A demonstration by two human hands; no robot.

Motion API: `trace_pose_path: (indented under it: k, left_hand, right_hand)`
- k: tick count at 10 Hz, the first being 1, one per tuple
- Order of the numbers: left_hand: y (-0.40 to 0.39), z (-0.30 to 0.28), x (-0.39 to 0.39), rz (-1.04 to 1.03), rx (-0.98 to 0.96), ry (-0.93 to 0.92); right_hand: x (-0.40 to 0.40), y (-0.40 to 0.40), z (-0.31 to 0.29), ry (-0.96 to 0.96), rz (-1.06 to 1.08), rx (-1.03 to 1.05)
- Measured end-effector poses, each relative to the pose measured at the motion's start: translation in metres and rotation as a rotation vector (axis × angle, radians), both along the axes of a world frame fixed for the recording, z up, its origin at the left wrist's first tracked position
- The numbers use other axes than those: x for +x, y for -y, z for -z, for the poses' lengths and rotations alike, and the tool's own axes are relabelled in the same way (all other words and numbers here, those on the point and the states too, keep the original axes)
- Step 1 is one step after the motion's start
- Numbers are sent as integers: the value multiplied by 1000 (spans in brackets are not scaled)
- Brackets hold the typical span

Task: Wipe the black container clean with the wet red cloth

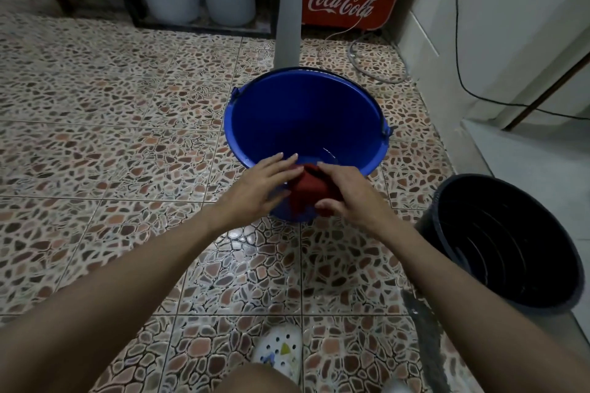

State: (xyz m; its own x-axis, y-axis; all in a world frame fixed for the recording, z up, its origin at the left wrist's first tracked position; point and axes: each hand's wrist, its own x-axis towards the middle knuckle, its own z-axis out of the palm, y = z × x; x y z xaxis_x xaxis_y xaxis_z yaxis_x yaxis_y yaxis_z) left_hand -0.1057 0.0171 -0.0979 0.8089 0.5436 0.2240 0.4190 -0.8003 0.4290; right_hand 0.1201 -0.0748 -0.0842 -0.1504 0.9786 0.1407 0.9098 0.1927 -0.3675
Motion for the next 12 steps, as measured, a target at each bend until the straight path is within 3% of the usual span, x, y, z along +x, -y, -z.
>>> trace_pose_path:
  k: [2,4,5,6,9,12]
  left_hand:
    - [6,-2,7,-65,59,-108]
    - [-2,-8,18,-56,1,11]
    - [-10,-11,25,-119,-154,129]
    - [-14,-12,32,-171,-150,142]
    - [4,-7,21,-13,-35,42]
    - [7,-19,35,-103,64,-34]
  right_hand:
    - [-5,-6,6,-25,216,-130]
    - [3,-15,2,-20,151,-216]
    - [4,-18,-3,-135,103,-132]
    - [1,-23,-2,-168,135,-75]
    - [16,-3,7,154,46,-47]
    - [14,6,-7,93,133,2]
